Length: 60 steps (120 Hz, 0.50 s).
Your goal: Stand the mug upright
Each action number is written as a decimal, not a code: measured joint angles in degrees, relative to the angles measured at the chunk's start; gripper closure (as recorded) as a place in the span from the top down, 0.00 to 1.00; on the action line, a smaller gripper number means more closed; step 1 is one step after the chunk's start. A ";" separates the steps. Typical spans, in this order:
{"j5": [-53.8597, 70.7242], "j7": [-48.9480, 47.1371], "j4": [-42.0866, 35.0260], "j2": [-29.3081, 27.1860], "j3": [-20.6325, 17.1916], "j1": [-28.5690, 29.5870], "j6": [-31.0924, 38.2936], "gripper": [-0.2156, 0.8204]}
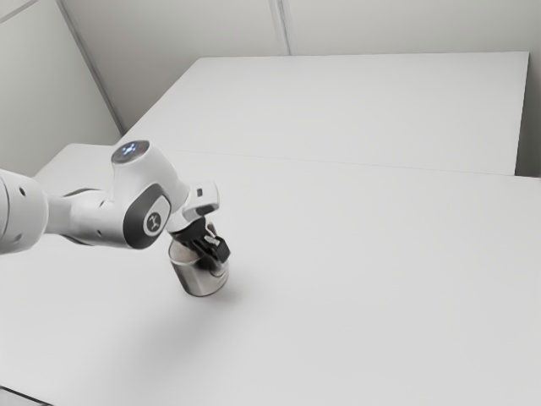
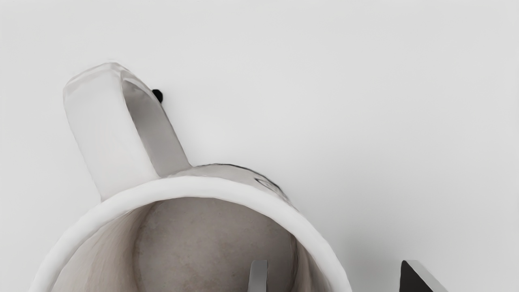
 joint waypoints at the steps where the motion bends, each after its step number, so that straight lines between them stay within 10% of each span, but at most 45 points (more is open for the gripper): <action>1: -0.01 0.00 0.18 -0.01 -0.01 -0.01 -0.11 0.51; 60: 6.21 -6.87 23.47 2.59 0.04 -0.22 -27.36 0.76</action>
